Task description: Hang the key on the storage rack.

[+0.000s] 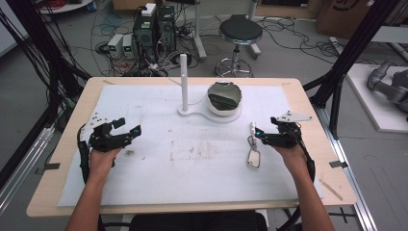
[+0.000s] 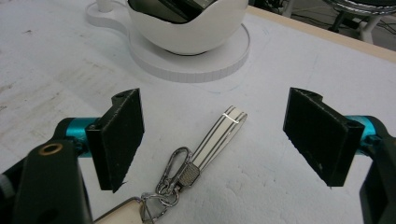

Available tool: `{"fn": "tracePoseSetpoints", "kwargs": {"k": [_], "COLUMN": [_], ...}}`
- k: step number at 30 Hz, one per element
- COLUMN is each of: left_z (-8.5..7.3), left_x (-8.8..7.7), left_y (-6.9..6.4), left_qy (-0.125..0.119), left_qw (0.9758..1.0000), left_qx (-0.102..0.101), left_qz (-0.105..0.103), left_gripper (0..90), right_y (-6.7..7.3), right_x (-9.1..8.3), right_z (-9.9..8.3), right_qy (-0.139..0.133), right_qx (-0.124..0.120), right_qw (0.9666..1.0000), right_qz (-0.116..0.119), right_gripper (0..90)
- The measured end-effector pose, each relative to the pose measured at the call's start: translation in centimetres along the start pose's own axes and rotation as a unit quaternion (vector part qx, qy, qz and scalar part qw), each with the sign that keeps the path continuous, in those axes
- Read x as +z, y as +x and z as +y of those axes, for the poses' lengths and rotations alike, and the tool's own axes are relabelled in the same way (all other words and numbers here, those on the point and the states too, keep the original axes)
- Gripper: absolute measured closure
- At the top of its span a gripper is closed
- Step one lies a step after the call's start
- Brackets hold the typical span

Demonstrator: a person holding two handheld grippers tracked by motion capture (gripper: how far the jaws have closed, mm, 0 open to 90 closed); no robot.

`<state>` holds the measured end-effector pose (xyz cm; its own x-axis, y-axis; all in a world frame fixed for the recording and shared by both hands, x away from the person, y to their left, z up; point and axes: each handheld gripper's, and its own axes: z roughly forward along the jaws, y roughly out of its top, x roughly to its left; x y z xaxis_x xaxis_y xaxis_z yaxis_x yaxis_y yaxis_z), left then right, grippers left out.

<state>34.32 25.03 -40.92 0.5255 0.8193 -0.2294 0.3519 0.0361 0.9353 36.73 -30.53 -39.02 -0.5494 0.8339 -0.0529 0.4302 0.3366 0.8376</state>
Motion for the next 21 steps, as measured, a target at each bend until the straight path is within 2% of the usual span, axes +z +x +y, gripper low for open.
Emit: {"fn": "tracePoseSetpoints", "kwargs": {"k": [8,18,21], "left_z": [0.0,0.0,-0.1], "left_x": [0.2,0.3,0.4], "left_y": [-0.2,-0.8,-1.0], "left_qy": [0.001,0.002,0.005], "left_qw": [1.0000,0.9999,0.9999], "left_qx": [-0.002,0.005,0.005], "left_qz": [-0.007,-0.013,-0.014], "left_gripper": [16.8,16.8,16.8], "right_y": [0.1,0.2,0.1], "right_x": [-0.1,0.0,-0.1], "right_z": [-0.2,-1.1,-1.4], "right_qy": [0.004,0.020,0.030], "right_qx": [0.006,0.039,0.045], "right_qw": [1.0000,0.9991,0.9985], "right_qz": [0.001,-0.003,-0.007], "right_gripper": [21.2,21.4,25.9]}}
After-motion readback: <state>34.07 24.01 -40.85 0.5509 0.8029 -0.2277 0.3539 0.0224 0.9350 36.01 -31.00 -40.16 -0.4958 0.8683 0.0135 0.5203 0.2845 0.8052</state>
